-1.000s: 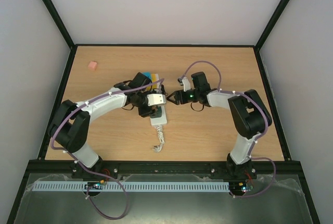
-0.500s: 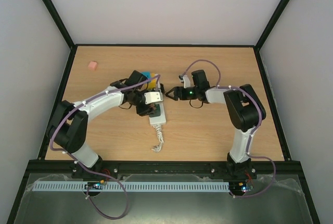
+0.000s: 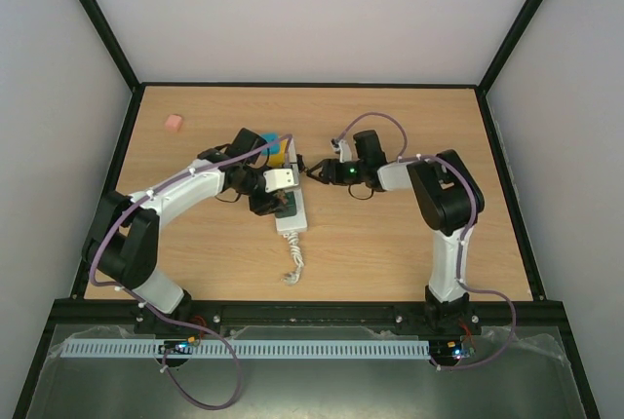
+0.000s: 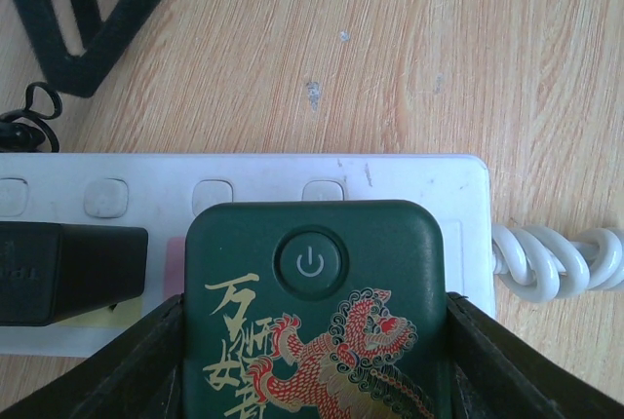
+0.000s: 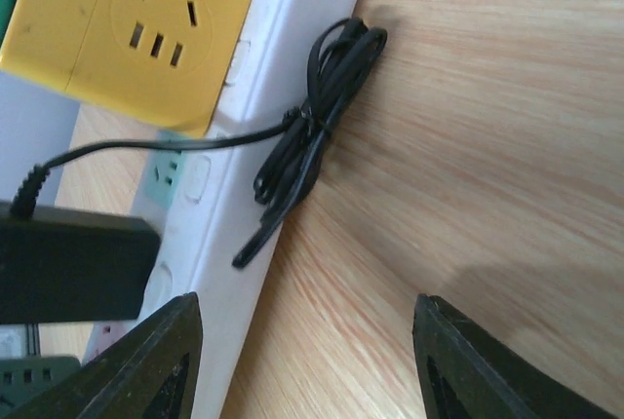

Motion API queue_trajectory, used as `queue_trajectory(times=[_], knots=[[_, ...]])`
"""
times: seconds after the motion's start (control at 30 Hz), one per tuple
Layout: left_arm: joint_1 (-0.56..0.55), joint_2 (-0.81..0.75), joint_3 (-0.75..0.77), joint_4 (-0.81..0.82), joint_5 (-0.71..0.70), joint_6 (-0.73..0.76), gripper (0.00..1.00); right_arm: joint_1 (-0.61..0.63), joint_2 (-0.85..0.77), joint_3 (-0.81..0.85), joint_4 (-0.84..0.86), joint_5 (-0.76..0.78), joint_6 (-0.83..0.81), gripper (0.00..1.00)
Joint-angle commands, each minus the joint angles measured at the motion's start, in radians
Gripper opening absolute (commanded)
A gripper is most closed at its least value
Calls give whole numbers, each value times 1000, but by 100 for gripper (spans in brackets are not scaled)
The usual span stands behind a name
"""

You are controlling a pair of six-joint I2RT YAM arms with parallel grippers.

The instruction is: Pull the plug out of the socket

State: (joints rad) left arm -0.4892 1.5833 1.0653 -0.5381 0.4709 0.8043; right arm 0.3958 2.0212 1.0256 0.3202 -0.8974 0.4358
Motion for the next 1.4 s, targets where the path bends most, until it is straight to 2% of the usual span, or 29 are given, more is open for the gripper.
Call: queue_trajectory(times=[0.0, 0.23, 0.37, 0.6, 0.93, 1.37], knots=[[13, -41, 33, 10, 63, 26, 37, 25, 43, 72, 74, 13, 56, 57], [21, -40, 33, 6, 72, 34, 37, 35, 95, 105, 144, -3, 127, 49], [23, -39, 33, 10, 76, 33, 37, 35, 106, 126, 120, -5, 119, 31], [26, -34, 29, 12, 78, 40, 37, 35, 23, 130, 20, 23, 14, 2], [31, -33, 16, 10, 72, 52, 36, 35, -97, 146, -96, 71, -72, 2], [31, -17, 4, 33, 59, 48, 36, 46, -147, 249, -313, 120, -238, 2]])
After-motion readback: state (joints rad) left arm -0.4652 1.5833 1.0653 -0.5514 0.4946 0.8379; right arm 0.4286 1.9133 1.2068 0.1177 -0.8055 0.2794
